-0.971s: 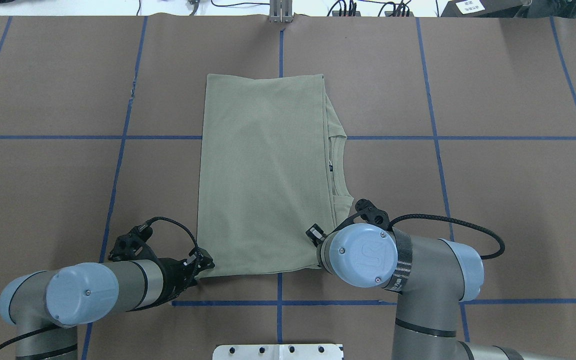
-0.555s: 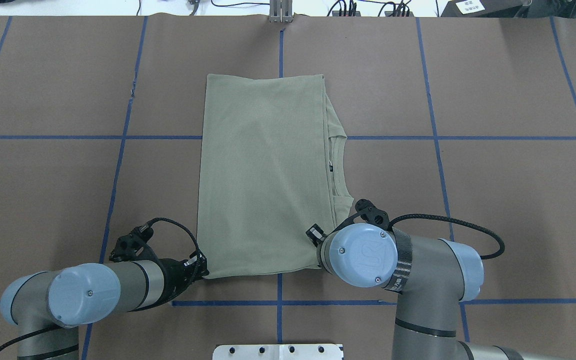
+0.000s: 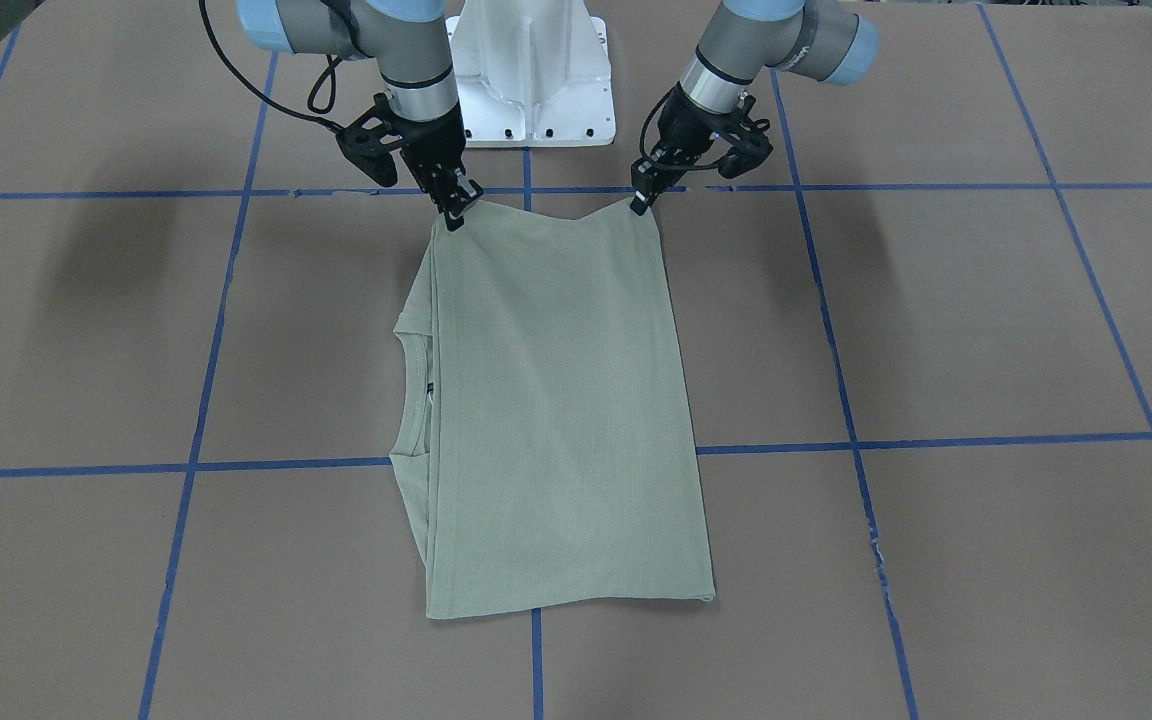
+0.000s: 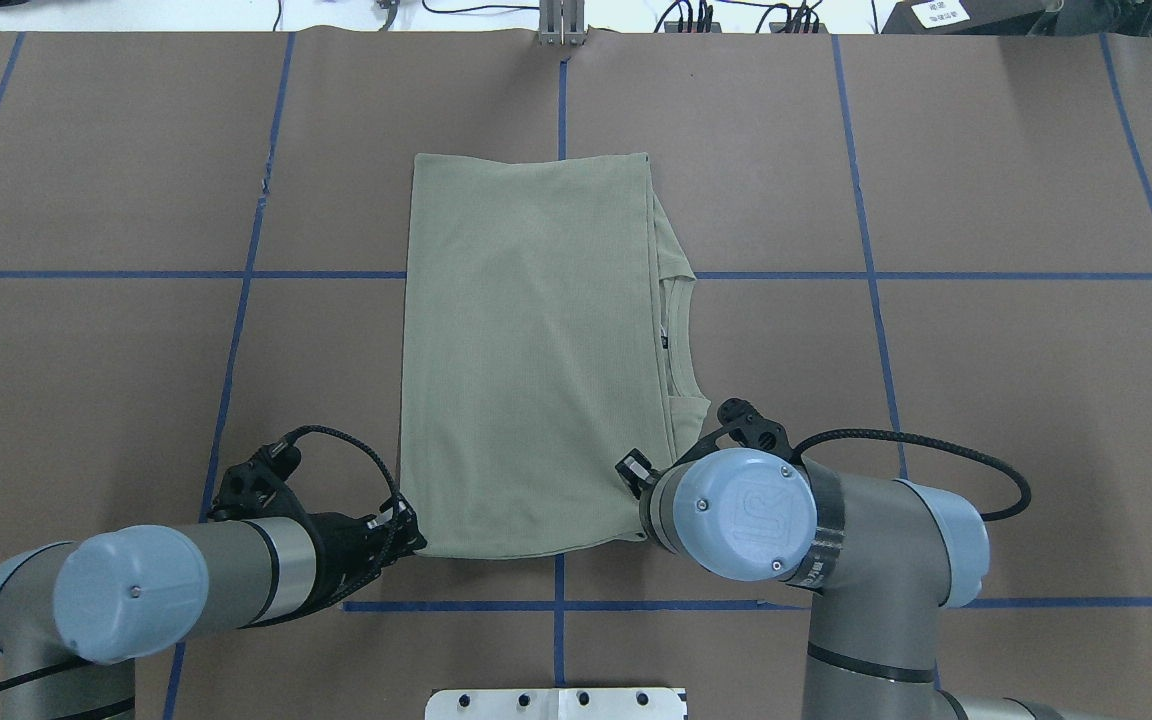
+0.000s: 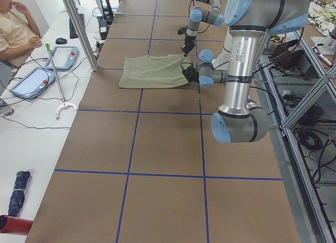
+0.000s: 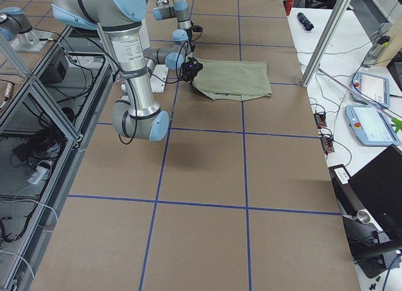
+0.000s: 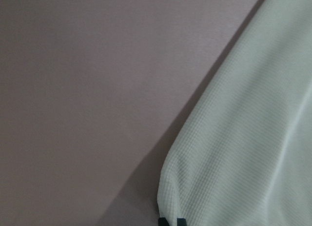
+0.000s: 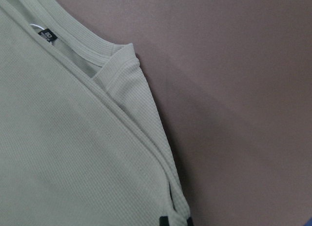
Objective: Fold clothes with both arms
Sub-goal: 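Grasp the near edge of the shirt with both grippers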
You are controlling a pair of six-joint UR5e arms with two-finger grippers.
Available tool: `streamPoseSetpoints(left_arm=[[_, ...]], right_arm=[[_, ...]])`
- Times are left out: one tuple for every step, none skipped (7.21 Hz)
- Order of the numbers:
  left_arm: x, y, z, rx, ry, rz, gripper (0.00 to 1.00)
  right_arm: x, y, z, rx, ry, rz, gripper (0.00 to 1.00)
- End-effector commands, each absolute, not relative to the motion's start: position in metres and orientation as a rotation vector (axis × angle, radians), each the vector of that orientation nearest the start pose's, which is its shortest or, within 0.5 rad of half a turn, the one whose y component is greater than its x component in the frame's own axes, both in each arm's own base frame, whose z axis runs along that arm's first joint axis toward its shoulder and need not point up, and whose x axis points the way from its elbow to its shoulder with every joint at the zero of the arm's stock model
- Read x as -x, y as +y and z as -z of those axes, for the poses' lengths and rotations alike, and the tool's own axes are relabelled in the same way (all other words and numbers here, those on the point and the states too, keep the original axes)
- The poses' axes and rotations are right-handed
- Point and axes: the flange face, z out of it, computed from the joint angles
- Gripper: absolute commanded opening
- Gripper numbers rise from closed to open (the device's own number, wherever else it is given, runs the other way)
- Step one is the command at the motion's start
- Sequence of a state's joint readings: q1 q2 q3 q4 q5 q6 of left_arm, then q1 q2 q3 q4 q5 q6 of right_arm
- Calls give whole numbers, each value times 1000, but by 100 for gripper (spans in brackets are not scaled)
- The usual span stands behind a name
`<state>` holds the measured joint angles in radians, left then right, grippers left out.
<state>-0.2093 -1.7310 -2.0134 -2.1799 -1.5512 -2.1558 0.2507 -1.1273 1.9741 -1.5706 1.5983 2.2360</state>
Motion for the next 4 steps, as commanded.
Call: streamPoseSetpoints(left_arm=[[-440,-209,-276,298,1276,706,0],[-436,-193,-263,358,1295,713,0],[-424,-178,-240,432,1323,731,0],[-410,-176,-220,456,1353,737,0]], right_arm=[[500,-236,-241,246,-881,-796,0],[489,-226,-229,308,-899,-763,0],[471,-219,-215,368,-925,-759,0],[444,-214,-202,384,-969,-755,0]])
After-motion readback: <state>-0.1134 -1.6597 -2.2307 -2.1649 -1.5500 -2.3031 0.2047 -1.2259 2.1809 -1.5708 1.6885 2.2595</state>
